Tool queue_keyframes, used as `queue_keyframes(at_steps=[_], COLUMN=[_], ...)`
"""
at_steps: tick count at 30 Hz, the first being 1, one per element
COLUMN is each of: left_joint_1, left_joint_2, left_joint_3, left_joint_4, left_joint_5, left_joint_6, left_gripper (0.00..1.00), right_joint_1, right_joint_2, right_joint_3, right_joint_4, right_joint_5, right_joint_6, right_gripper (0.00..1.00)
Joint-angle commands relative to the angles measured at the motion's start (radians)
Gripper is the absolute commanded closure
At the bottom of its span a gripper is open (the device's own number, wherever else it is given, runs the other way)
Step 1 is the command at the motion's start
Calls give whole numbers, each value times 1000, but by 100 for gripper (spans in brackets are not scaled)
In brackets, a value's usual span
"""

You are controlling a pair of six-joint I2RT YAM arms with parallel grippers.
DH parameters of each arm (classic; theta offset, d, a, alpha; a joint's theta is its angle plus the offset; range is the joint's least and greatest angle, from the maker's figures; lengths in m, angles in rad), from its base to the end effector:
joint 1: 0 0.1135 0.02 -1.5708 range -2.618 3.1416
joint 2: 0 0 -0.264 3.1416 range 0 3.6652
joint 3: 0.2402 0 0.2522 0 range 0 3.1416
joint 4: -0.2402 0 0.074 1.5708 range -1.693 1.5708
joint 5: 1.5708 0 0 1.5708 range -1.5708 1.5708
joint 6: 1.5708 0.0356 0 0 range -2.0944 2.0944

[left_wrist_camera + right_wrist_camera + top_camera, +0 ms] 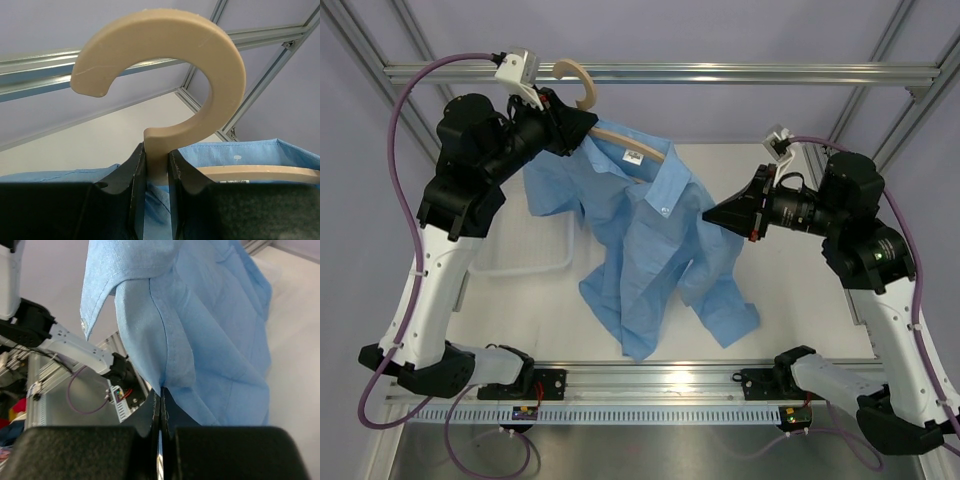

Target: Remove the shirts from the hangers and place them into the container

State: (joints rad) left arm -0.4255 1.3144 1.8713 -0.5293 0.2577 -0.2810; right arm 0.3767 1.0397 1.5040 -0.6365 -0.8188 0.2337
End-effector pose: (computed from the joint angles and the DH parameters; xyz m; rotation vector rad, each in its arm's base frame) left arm 0.2127 -0.1064 0.5523 0.3239 1.5605 -0.7539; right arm 0.1535 0.0887 0.4876 -0.7486 1.6699 1.1460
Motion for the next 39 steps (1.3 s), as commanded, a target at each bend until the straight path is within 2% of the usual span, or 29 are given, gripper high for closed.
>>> queue_keyframes(at_steps=[1,7,11,15,22,28,32,39], left_joint_1=[-6,-4,-1,1,8,8,8,8], left_joint_2=[11,40,51,85,112,83,54,-15], left_joint_3=[38,26,23,104,181,144,92,-12], left_joint_4=[71,51,81,34,41,74,121,201], left_joint_5=[3,-80,-75,-93,-97,-231,-307,-406], left_joint_6=[14,52,39,55,-10,-26,-41,-116], left_gripper=[100,100,100,100,100,100,100,100], right_joint_1=[11,10,11,11,10,11,10,11], right_joint_2=[-85,-200,-240,-358,-382,-484,-625,-696], right_joint_3=[10,-24,-112,-279,-378,-372,-430,-499], right_joint_4=[-51,-141,-160,-109,-138,-167,-135,-63], right_joint_5=[160,315,328,423,510,654,774,793], right_joint_6=[-42,-8,15,71,78,85,105,173], right_gripper=[100,100,100,100,100,100,100,100])
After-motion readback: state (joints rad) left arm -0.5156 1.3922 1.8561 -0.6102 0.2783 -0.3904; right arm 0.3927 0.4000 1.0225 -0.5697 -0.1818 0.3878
